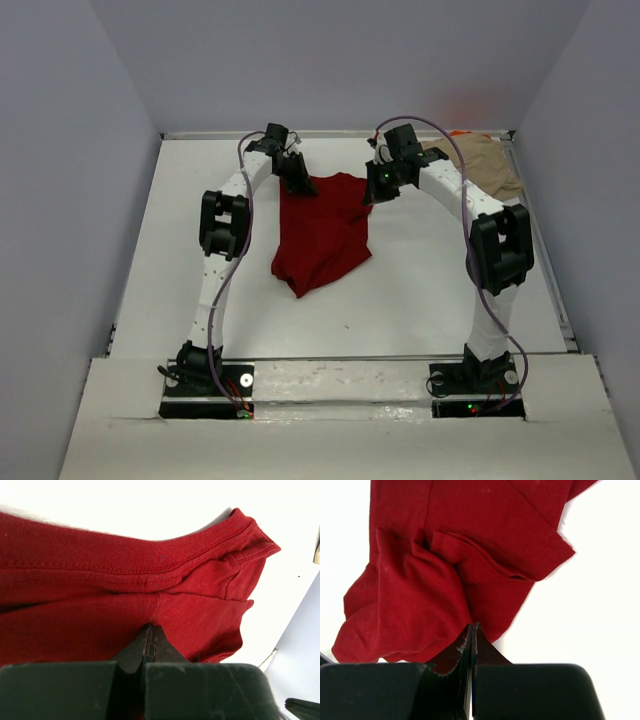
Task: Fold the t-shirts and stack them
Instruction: Fold the tshirt
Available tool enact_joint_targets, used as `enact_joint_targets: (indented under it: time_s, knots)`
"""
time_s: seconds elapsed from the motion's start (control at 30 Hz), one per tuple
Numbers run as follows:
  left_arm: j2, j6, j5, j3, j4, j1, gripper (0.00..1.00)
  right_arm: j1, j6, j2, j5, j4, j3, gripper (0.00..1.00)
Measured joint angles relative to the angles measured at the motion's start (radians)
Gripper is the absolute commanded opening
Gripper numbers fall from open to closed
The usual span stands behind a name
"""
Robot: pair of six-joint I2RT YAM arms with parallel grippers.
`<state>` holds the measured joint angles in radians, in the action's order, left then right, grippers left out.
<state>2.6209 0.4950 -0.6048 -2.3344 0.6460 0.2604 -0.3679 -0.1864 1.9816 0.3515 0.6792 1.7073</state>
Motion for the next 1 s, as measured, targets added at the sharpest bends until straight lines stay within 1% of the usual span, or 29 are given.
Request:
enact_joint_targets:
  time_s: [0.03, 0.07, 0.2, 0.3, 0.33, 0.4, 0.43, 0.63, 0.73, 0.83, 1.0]
  knots:
    - [0.0, 0.0, 0.003, -0.003, 0.002, 0.0, 0.08, 0.0, 0.001, 0.003, -0.001, 0.0, 0.0, 0.0]
    - [0.0, -0.001, 0.009, -0.006, 0.003, 0.0, 0.14, 0.0, 0.003, 0.006, -0.003, 0.0, 0.0, 0.0]
    - [0.0, -0.008, 0.05, -0.018, 0.011, 0.004, 0.23, 0.0, 0.007, 0.018, -0.004, 0.0, 0.0, 0.0]
    - [0.0, -0.01, 0.06, -0.018, 0.013, 0.005, 0.37, 0.0, 0.007, 0.022, -0.004, 0.0, -0.001, 0.0]
    - [-0.003, -0.008, 0.06, -0.018, 0.013, 0.005, 0.51, 0.0, 0.007, 0.022, -0.004, -0.001, -0.001, 0.0]
    - [-0.013, -0.016, 0.073, -0.017, 0.014, 0.008, 0.58, 0.0, 0.007, 0.022, -0.004, -0.003, -0.001, 0.0]
    - [-0.02, -0.015, 0.076, -0.016, 0.014, 0.008, 0.64, 0.0, 0.007, 0.022, -0.004, -0.004, -0.001, 0.0]
    - [-0.116, -0.028, 0.156, 0.015, 0.035, 0.014, 0.73, 0.0, 0.007, 0.022, -0.004, -0.006, -0.001, 0.0]
    - [-0.176, -0.034, 0.19, 0.019, 0.045, 0.019, 0.88, 0.0, 0.007, 0.021, -0.006, -0.006, -0.001, 0.0]
    - [-0.256, -0.04, 0.211, 0.036, 0.043, 0.022, 0.89, 0.0, 0.008, 0.021, -0.008, -0.007, -0.001, 0.0]
    - [-0.357, -0.042, 0.201, 0.04, 0.034, 0.032, 0.89, 0.0, 0.01, 0.021, -0.011, -0.006, -0.001, 0.0]
